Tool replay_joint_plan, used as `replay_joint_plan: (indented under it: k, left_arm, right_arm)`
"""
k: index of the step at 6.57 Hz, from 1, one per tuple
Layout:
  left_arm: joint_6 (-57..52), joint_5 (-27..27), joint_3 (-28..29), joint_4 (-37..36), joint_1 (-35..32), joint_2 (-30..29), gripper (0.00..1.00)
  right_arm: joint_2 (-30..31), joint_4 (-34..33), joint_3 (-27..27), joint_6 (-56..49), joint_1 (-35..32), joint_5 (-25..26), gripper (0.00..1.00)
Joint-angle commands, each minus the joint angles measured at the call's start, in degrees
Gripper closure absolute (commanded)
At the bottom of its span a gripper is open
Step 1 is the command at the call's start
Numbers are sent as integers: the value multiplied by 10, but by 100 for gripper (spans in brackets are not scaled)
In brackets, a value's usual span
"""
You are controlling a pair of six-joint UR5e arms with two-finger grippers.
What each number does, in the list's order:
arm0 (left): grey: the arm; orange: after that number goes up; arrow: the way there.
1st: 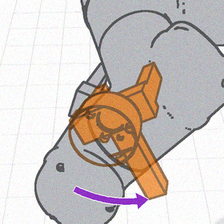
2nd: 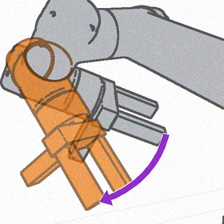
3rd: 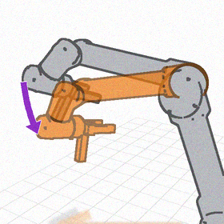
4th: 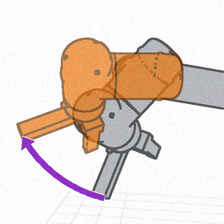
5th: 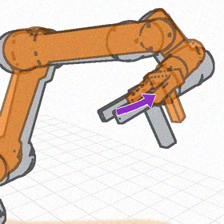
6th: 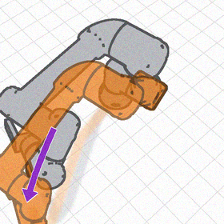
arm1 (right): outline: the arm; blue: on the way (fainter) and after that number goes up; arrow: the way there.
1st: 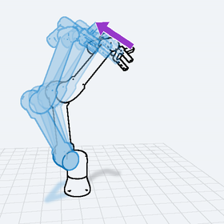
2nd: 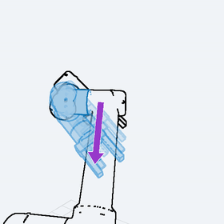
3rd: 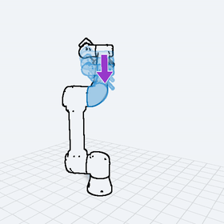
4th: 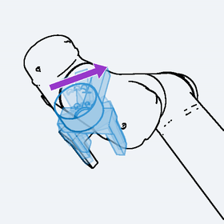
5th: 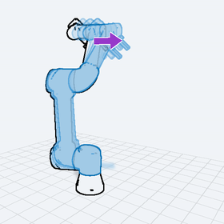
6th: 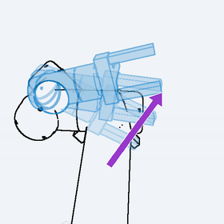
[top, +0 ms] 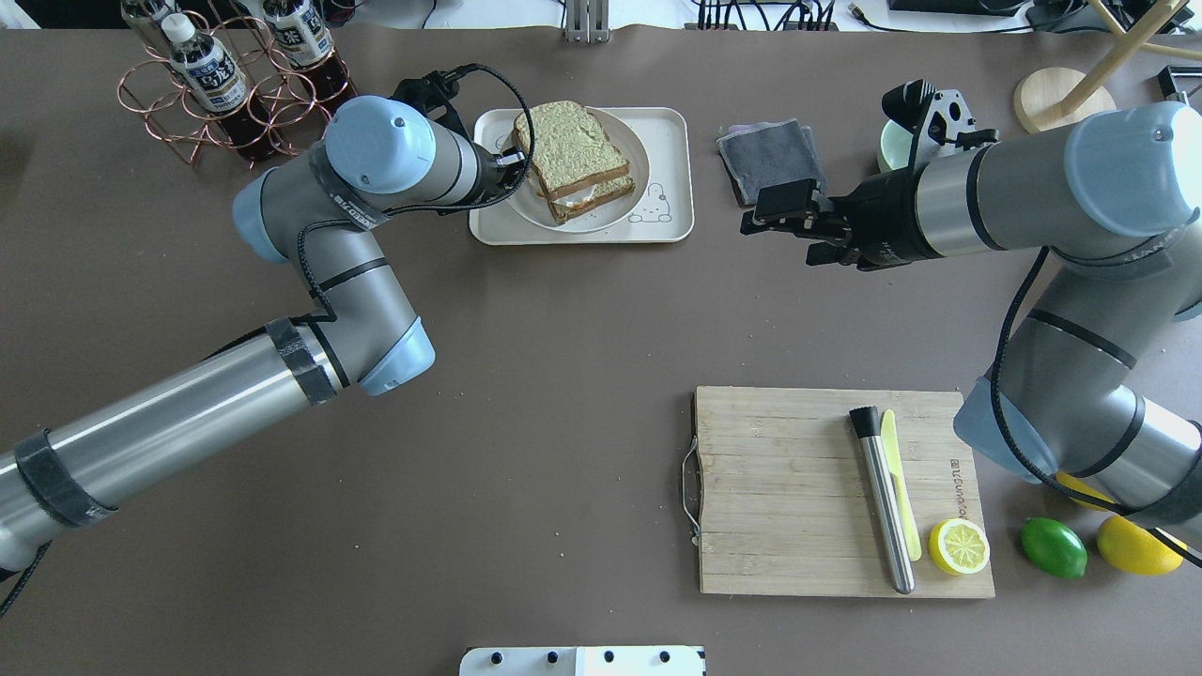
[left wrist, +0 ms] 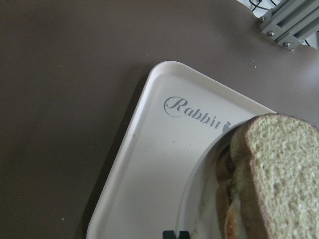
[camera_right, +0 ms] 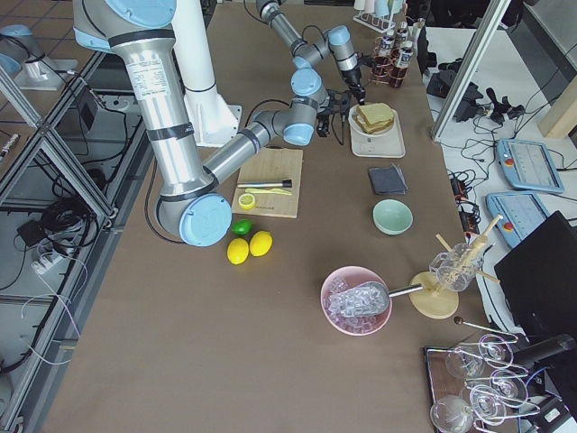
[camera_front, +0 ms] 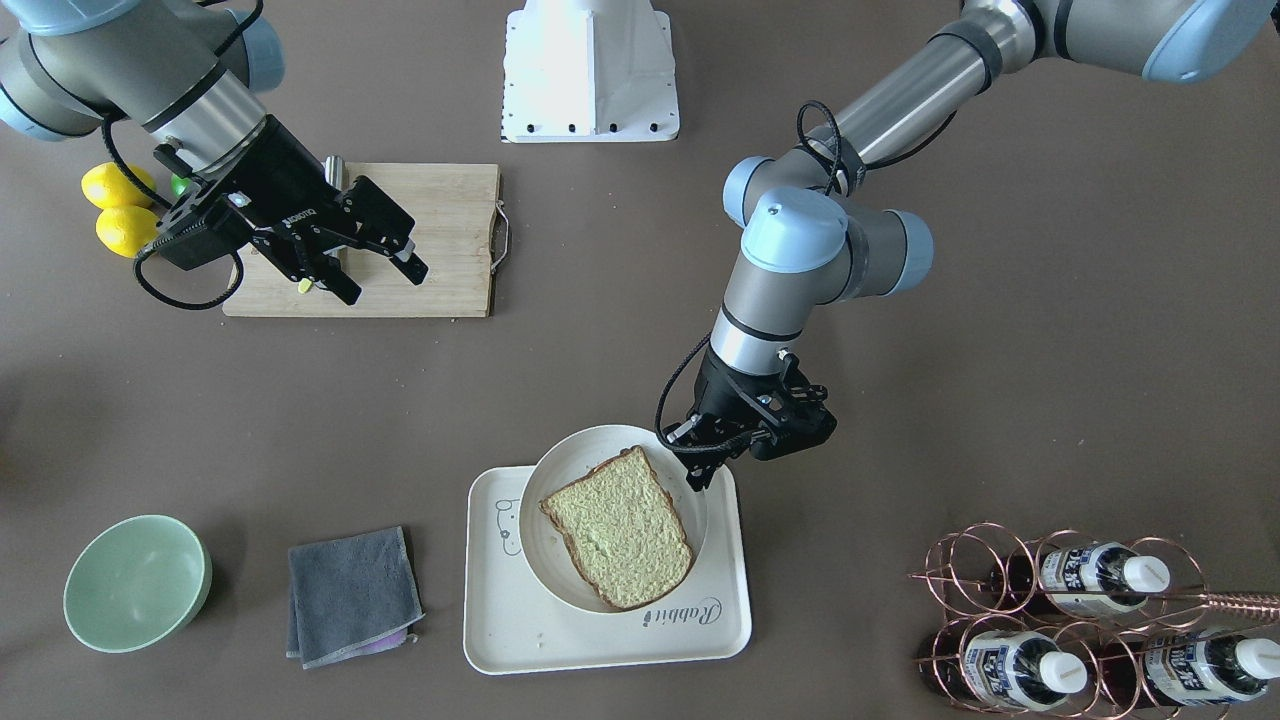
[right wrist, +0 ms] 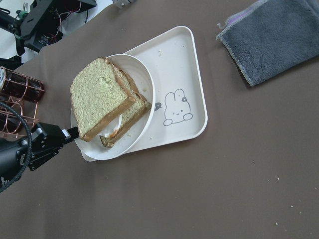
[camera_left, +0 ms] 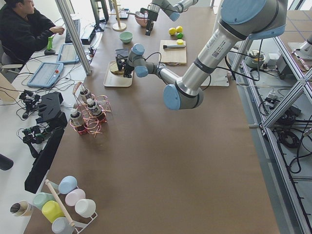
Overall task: Make sandwich and place on tray
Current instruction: 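Slide the plate with the left gripper onto the rabbit-print tray, then adjust the plate on the tray and open the left gripper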
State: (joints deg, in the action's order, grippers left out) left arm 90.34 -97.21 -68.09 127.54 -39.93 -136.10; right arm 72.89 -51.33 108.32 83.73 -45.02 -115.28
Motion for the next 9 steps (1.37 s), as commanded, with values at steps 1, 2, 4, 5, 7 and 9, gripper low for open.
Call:
replay_joint_plan:
  k: [1,2,4,5,7,9]
  left_arm:
    - [-1,11,43,28,4,-14,100]
    - [-3,11,44,28,4,-14,100]
    - [-6,11,47,34,5,-14,100]
    - [-6,16,48,39,7,-13,38]
    - [-4,20,48,41,8,-14,32]
    - [-4,15,38,40,0,-15,32]
  right_arm:
    - [-1,0,-3,-1,1,3,0]
    - [-1,0,-3,-1,0,3,0]
    - [0,0,-4,0,0,3,0]
    - [0,1,-3,0,0,3,0]
    - [0,1,-3,1,0,2,0]
    - [0,1,-4,0,0,2,0]
